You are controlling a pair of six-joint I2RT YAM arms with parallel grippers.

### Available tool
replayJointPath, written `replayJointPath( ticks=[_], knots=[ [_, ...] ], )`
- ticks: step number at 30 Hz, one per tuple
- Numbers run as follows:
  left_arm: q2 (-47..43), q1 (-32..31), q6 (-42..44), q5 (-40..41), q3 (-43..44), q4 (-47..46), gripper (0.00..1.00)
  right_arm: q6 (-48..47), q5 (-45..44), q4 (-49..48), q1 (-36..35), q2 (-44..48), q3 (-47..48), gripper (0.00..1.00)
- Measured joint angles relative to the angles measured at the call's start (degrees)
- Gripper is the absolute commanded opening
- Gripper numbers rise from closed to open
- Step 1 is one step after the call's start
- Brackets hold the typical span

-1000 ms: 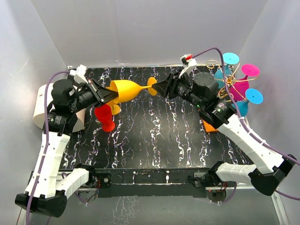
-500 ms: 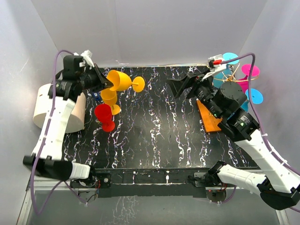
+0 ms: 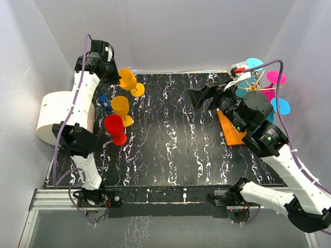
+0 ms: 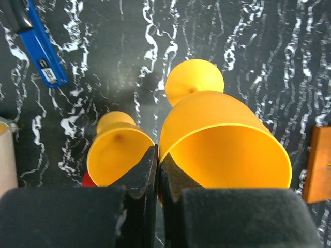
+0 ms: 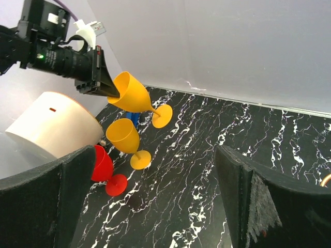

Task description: Take the wine glass off the wine glass rack

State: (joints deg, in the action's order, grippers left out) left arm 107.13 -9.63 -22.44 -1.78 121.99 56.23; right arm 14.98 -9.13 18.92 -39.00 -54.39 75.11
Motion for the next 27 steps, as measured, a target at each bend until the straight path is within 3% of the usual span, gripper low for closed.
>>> replayJointPath(
  ticks=[6,12,18,27],
  knots=[
    [9.01,0.11,3.39,5.46,7.80,4.04,0.02,-0.15,0.00,0.63,0.00,0.04,0.00,0.98],
    [15.23,0.52,5.60,7.74,9.55,5.75,0.02,-0.55,-0.04,0.81,0.00,0.13,0.00,0.98],
    [17.29,0.90,6.93,8.92,9.66,5.86,0.04,-0.72,-0.07,1.20,0.00,0.13,0.00,0.98],
    [18.60,0.94,7.48,8.85,9.51,5.77,0.15,-0.72,-0.02,2.10,0.00,-0.13,0.00,0.98]
  ],
)
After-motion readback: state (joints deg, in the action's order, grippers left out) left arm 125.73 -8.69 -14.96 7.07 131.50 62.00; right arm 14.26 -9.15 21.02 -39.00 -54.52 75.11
